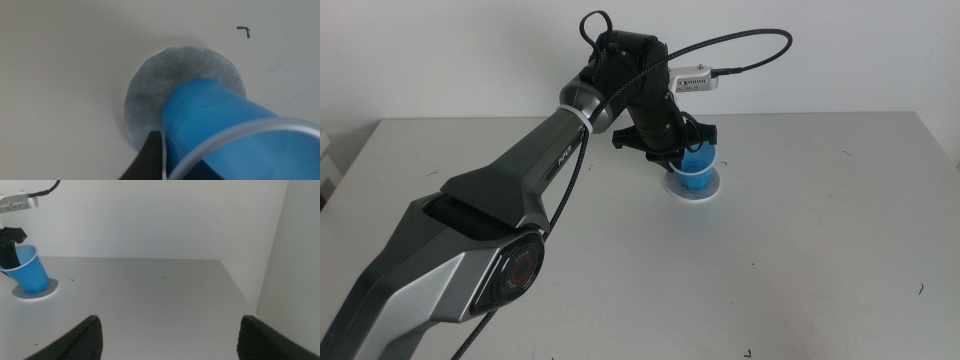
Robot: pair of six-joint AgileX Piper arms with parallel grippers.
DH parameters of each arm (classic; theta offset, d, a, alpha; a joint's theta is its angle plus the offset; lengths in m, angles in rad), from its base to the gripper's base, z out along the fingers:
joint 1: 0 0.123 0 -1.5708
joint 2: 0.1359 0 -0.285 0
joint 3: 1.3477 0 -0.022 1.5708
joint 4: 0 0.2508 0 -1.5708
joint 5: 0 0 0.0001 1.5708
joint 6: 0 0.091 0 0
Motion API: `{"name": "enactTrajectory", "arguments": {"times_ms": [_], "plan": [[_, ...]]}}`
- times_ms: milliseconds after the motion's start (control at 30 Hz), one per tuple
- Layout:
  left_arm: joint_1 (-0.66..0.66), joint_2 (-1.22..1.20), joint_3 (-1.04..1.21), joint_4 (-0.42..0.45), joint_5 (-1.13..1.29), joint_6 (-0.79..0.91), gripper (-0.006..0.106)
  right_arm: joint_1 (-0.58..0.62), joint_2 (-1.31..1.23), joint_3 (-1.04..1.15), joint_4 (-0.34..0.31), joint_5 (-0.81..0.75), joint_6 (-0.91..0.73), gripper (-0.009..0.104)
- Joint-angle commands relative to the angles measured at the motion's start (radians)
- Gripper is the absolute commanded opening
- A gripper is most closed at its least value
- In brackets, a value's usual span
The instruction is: Place an empty cup on a cup mat.
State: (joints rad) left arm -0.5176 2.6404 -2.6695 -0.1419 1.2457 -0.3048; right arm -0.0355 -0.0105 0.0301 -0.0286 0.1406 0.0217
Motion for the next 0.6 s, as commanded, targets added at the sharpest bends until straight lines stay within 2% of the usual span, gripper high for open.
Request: {"name": "enactTrajectory", "arguments": {"times_ms": [0,100,267,367,467,567], "plan": [[0.0,-0.067,-0.027,0.004,0.004,-0.011,0.008,0.0,-0.026,-0.008,-0.014,-0.075,-0.005,0.094],[0.0,-0.067,-0.027,0.006,0.003,-0.01,0.023,0.0,-0.026,-0.008,-0.014,-0.075,-0.005,0.094],[0.0,-0.069,-0.027,0.001,-0.001,0.023,0.062,0.0,-0.026,-0.008,-0.014,-0.075,-0.005,0.094],[0.0,-0.077,-0.031,-0.006,-0.018,0.065,0.08,0.0,-0.026,-0.008,-0.014,-0.075,-0.005,0.094],[0.0,-0.099,-0.031,-0.01,-0.04,0.08,0.09,0.0,-0.026,-0.008,-0.014,-0.075,-0.005,0.094],[0.0,-0.125,-0.031,-0.01,-0.045,0.087,0.092,0.0,-0.026,-0.008,-0.014,-0.075,-0.005,0.094]]}}
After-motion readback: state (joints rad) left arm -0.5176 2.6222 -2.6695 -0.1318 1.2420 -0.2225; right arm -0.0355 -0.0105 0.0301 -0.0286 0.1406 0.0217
